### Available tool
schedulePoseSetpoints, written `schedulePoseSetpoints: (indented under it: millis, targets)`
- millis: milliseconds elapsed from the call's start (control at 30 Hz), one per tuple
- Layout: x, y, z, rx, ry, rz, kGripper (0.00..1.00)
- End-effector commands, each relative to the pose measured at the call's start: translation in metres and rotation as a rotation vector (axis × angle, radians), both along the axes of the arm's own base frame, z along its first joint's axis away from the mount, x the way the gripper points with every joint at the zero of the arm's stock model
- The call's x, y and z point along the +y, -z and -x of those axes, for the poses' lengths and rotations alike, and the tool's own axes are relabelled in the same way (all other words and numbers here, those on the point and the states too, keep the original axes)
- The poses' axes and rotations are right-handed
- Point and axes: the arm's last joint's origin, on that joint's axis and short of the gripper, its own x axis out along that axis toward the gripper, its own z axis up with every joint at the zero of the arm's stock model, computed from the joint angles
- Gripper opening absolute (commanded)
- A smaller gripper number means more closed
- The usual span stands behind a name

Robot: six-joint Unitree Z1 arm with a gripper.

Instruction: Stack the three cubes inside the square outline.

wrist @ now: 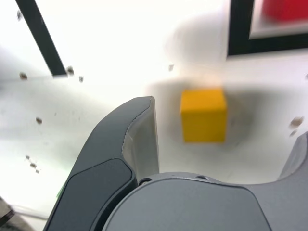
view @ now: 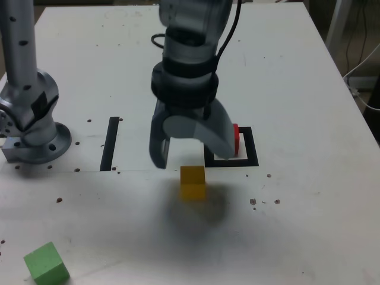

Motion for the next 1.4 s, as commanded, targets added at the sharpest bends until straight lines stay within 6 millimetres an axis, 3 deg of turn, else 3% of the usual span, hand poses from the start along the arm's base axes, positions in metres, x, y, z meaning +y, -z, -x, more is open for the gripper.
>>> schedulePoseSetpoints:
  millis: [0, 233, 633, 767, 967, 1033, 1367]
  targets:
    - [-0.004, 0.003, 0.002, 0.012, 0.006, 0.008, 0.99]
    - [-0.014, 0.019, 0.003, 0.050, 0.024, 0.034, 0.98]
    - [-0.023, 0.052, -0.015, 0.081, 0.062, 0.060, 0.92]
    - [-0.025, 0.060, -0.018, 0.098, 0.073, 0.078, 0.80]
    - [-0.026, 0.062, -0.021, 0.079, 0.087, 0.087, 0.41]
    - [-0.027, 0.063, -0.022, 0.068, 0.093, 0.088, 0.32]
    - [-0.027, 0.062, -0.022, 0.061, 0.096, 0.091, 0.29]
